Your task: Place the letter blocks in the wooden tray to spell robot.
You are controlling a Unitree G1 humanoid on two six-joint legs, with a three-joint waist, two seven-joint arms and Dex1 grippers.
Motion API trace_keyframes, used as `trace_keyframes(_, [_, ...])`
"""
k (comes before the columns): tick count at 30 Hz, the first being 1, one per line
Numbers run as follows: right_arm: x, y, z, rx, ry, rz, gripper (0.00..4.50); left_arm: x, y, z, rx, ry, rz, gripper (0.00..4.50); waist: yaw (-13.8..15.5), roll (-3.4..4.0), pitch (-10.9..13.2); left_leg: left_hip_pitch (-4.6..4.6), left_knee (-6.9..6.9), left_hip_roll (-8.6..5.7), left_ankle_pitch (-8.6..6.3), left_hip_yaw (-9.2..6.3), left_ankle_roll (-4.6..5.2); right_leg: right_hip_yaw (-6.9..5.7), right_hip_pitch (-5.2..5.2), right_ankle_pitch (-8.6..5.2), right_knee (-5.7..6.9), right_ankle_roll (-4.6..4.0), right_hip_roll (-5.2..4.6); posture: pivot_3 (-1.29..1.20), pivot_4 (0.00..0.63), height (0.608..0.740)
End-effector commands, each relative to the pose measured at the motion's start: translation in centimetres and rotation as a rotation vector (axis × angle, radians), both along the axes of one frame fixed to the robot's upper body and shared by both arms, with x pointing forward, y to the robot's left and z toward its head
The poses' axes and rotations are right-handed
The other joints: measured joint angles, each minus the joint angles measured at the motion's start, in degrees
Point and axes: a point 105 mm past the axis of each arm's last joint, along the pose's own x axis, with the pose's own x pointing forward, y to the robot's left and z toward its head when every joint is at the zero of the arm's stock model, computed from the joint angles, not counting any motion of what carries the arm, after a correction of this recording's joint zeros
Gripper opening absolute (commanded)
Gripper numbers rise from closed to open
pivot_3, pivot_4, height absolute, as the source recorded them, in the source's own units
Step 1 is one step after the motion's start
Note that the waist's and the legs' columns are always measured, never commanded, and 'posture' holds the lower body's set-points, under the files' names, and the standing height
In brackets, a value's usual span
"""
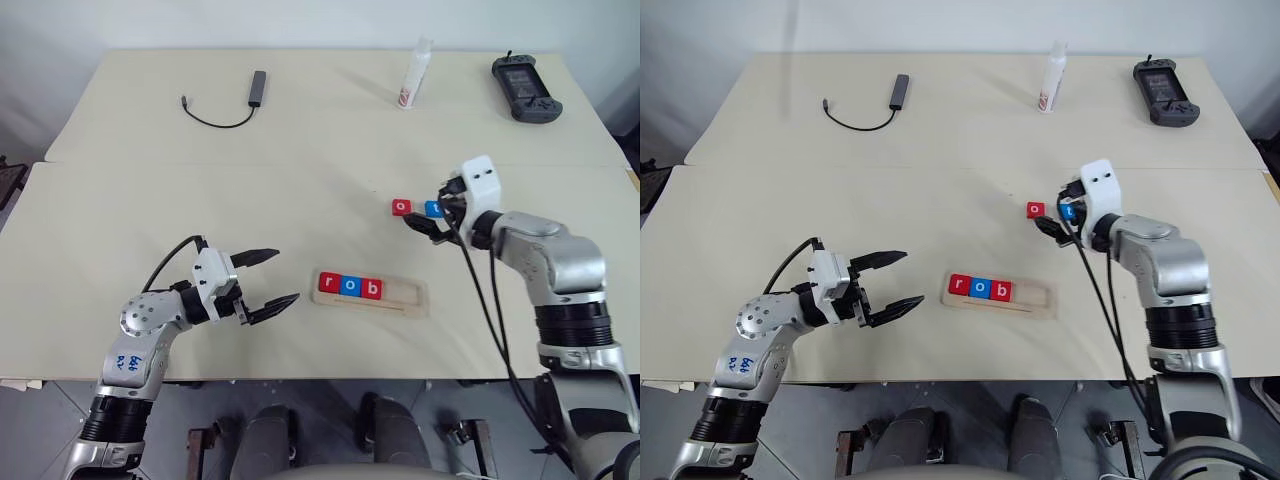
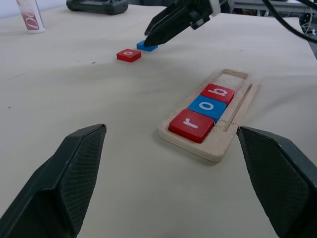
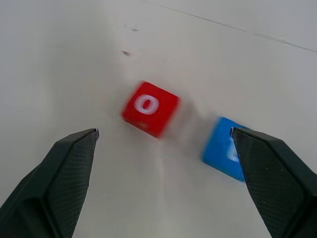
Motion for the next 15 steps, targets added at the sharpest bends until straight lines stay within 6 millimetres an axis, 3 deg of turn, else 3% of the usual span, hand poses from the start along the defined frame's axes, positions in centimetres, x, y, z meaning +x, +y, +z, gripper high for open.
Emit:
trace_keyframes(1, [0.8, 0.2, 1.0, -0.014, -0.051, -0.072, 4.46, -0.3, -0.4, 0.9, 0.005, -0.048, -0.022, 4.50, 0.14, 0.00, 0.00, -0.01, 0.00, -0.01, 0.00, 0.00, 0.00, 0.00, 0.00, 0.00, 0.00, 0.00, 0.00, 0.00, 0.150, 0.740])
trace_keyframes(7, [2.1, 1.2, 0.0, 0.010, -0.048, -0.197, 4.46, -0.3, 0.0, 1.0, 0.019, -0.051, -0.022, 4.50, -0.03, 0.01, 0.00, 0.01, -0.01, 0.00, 0.01, -0.01, -0.02, 0.00, 0.00, 0.00, 0.01, 0.00, 0.01, 0.00, 0.150, 0.740])
trace_keyframes(14, [2.6, 3.1, -0.8, 0.051, -0.011, -0.226, 4.46, -0.5, -0.2, 0.9, 0.020, -0.048, -0.024, 4.50, -0.32, 0.02, -0.01, 0.02, -0.02, 0.00, 0.01, -0.01, -0.03, 0.01, 0.00, 0.00, 0.01, 0.00, 0.02, 0.00, 0.150, 0.740])
trace_keyframes(15, [2.6, 3.2, -0.8, 0.054, -0.012, -0.233, 4.29, -0.5, -0.2, 0.9, 0.019, -0.048, -0.026, 4.50, -0.43, 0.02, -0.01, 0.02, -0.02, 0.00, 0.01, -0.01, -0.03, 0.01, 0.00, 0.00, 0.02, 0.00, 0.03, 0.00, 0.150, 0.740])
